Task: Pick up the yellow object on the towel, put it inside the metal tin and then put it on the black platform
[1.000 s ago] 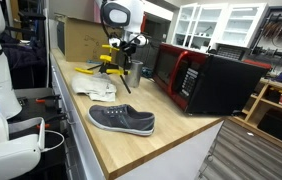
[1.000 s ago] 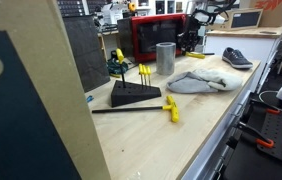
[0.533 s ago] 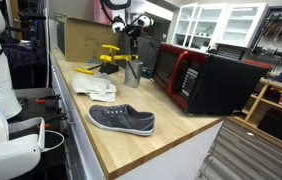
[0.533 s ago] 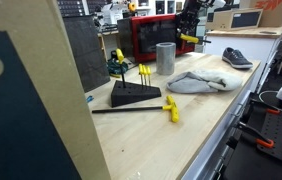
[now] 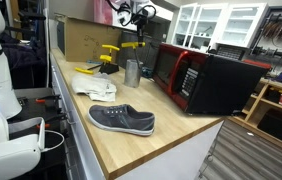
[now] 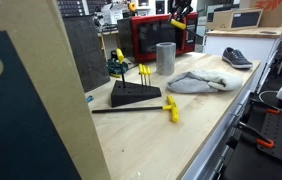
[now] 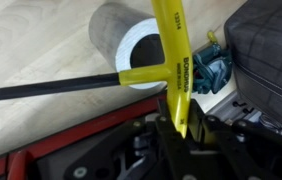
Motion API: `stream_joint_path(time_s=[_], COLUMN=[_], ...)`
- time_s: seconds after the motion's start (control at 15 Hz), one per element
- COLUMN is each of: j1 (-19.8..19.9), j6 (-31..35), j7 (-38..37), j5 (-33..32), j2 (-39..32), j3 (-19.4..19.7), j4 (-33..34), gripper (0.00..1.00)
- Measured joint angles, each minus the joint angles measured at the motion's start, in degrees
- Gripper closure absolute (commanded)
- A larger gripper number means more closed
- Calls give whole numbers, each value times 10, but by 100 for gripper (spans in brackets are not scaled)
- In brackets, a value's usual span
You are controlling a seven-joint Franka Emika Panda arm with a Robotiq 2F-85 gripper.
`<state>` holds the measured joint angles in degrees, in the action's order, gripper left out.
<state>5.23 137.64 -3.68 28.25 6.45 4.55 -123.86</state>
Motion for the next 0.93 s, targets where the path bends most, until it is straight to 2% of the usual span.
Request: stream_joint_path(time_s=[0.4, 0.73, 0.8, 0.93], j1=[-10, -15, -15, -15], j6=[0, -11, -24, -58], j7=[23, 145, 183, 237], j5=[108, 262, 292, 322], j2=[0, 0, 0, -1], j3=[0, 1, 3, 9], j4=[42, 52, 54, 56], gripper=[94, 94, 77, 77])
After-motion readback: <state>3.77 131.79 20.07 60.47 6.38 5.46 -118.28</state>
